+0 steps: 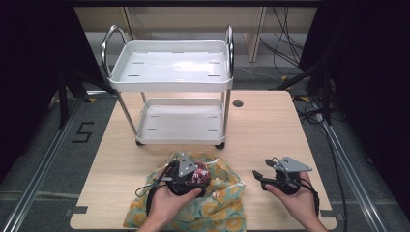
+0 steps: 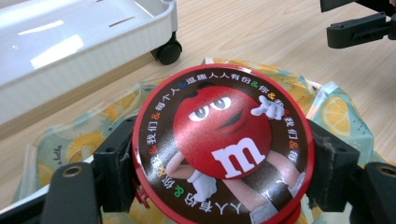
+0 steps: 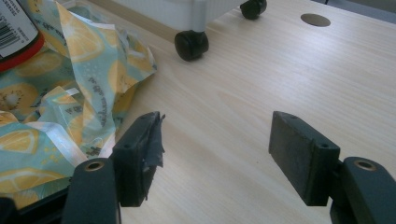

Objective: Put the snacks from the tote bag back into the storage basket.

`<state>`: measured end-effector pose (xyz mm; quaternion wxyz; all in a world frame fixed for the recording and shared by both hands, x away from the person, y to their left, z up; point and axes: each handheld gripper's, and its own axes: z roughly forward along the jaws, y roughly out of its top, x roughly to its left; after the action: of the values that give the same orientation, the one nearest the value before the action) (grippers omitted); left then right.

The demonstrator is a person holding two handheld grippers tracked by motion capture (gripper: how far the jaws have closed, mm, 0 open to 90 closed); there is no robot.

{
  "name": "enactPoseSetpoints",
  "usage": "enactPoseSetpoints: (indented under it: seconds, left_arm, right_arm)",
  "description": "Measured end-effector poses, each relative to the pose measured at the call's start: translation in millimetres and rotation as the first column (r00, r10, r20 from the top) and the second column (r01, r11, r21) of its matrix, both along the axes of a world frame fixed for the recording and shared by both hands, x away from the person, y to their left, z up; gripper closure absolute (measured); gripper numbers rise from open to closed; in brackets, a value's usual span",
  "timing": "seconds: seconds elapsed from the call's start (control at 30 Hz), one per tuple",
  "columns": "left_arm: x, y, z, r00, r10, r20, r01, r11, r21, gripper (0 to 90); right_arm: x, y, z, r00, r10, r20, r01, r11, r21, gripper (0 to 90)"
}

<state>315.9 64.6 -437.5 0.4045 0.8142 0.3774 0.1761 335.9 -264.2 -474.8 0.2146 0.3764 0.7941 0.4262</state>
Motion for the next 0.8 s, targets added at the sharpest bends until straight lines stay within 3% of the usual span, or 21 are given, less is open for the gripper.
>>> enactPoseSetpoints:
  seconds: [0.13,0.17,0.2,0.27,0.43,0.47,0.53,0.67,0.73,0.8]
  left_arm:
    - [0.4,1.2,0.8,1.0000,0.004,0.007,-0.004,0.9999,-0.014,25.4]
    - [0.4,2.5,1.8,1.0000,-0.001,0.006,0.001,1.0000,0.007,25.4]
    - [0.4,1.8,1.6,1.0000,0.008,0.005,-0.008,0.9999,-0.008,25.4]
    - [1.0,4.0,2.8,1.0000,-0.002,-0.002,0.002,0.9999,0.011,25.4]
    - [0.8,4.8,4.5,1.0000,-0.003,-0.002,0.003,0.9999,0.011,25.4]
    - [0.6,3.8,4.1,1.0000,0.006,0.000,-0.006,1.0000,-0.005,25.4]
    - [0.7,5.5,5.4,1.0000,0.001,-0.001,-0.001,0.9998,0.018,25.4]
    - [0.6,6.7,6.9,1.0000,0.007,-0.001,-0.007,0.9998,0.018,25.4]
    - [0.5,6.8,7.3,0.9998,0.019,0.001,-0.019,0.9998,-0.005,25.4]
    - [1.0,8.8,9.4,0.9999,0.008,0.008,-0.008,0.9999,0.008,25.4]
  right_arm:
    - [-0.3,0.6,-0.1,0.9999,0.000,-0.011,0.000,1.0000,0.009,35.4]
    - [-0.3,0.5,-0.1,1.0000,0.000,-0.010,0.000,1.0000,0.007,35.4]
    - [-0.3,0.6,0.0,0.9999,-0.002,-0.010,0.002,0.9999,0.011,35.4]
    - [-0.2,0.1,-0.1,1.0000,-0.003,-0.008,0.003,1.0000,0.007,35.4]
    - [-0.5,-0.2,0.4,0.9999,-0.012,-0.003,0.012,0.9999,-0.002,35.4]
    - [-0.5,-0.2,0.4,0.9999,-0.011,-0.002,0.011,0.9999,-0.002,35.4]
    - [-0.5,-0.2,0.3,0.9999,-0.011,-0.002,0.011,0.9999,-0.002,35.4]
    - [-0.3,-0.6,0.5,0.9999,-0.013,0.002,0.013,0.9999,-0.002,35.4]
    - [-0.3,-0.7,0.7,0.9999,-0.014,0.003,0.014,0.9999,0.000,35.4]
    - [-0.5,-0.6,0.8,0.9999,-0.015,0.000,0.015,0.9999,0.003,35.4]
